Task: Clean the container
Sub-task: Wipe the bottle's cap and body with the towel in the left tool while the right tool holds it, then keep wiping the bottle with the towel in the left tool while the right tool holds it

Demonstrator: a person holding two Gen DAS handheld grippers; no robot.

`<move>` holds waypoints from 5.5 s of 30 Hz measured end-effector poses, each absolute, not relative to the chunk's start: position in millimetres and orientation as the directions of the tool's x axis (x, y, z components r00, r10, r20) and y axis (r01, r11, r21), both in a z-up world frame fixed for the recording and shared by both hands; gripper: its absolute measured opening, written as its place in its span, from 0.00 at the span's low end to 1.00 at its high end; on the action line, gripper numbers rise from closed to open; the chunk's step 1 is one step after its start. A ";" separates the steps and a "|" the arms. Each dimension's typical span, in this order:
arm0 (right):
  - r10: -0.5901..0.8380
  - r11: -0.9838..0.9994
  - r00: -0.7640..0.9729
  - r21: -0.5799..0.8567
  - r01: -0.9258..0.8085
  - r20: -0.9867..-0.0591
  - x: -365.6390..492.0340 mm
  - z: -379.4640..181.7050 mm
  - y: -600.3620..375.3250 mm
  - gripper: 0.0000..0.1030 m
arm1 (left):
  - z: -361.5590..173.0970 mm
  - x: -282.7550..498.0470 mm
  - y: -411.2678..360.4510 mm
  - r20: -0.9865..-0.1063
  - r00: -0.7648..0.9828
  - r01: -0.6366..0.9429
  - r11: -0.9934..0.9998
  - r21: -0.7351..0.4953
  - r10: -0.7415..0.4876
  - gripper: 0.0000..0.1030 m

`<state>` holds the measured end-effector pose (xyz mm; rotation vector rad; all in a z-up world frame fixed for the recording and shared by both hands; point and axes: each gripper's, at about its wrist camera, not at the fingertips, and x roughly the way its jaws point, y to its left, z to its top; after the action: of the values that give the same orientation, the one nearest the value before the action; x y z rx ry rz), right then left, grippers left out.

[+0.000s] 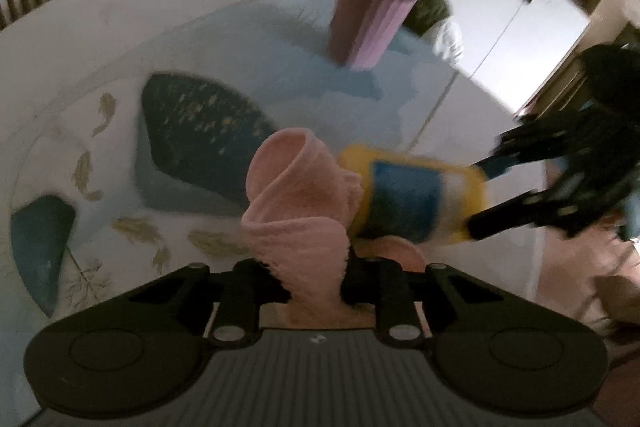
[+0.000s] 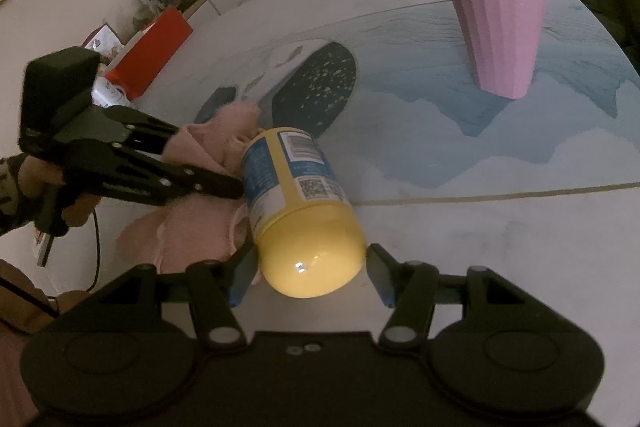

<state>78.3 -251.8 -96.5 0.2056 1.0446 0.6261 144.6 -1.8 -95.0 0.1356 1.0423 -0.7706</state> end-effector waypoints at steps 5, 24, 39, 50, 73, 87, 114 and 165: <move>0.578 0.798 0.332 0.433 -0.418 -0.745 80.3 -96.0 -243.3 0.57 | -55.0 118.4 -11.9 -0.765 0.248 0.706 0.652 -0.278 -0.594 0.19; 0.590 0.760 0.282 0.402 -0.511 -0.757 69.6 -94.0 -206.4 0.57 | -71.4 130.3 -22.6 -0.784 0.185 0.648 0.674 -0.356 -0.592 0.19; 0.577 0.772 0.305 0.384 -0.507 -0.758 74.5 -93.3 -205.5 0.57 | -75.9 139.0 24.1 -0.815 0.279 0.568 0.771 -0.286 -0.508 0.18; 0.544 0.786 0.330 0.332 -0.521 -0.771 76.1 -89.6 -203.1 0.57 | -55.5 130.5 43.6 -0.828 0.347 0.576 0.796 -0.183 -0.441 0.18; 0.513 0.750 0.349 0.212 -0.626 -0.784 63.7 -78.3 -170.6 0.57 | -59.9 125.1 -55.2 -0.808 0.152 0.762 0.588 -0.271 -0.569 0.19; 0.503 0.752 0.334 0.213 -0.624 -0.797 59.5 -83.7 -169.7 0.57 | -73.6 152.0 5.6 -0.799 0.265 0.602 0.740 -0.299 -0.539 0.18; 0.488 0.765 0.331 0.213 -0.608 -0.807 61.8 -88.0 -164.8 0.57 | -121.6 161.5 42.8 -0.868 0.265 0.503 0.828 -0.247 -0.420 0.18; 0.481 0.784 0.356 0.212 -0.584 -0.801 63.6 -89.0 -159.9 0.58 | -35.3 98.1 26.5 -0.718 0.376 0.667 0.709 -0.230 -0.586 0.14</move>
<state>63.6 -159.9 -89.0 -0.1170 0.9916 0.6896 98.1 26.5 -35.3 0.1045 0.8724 -0.8037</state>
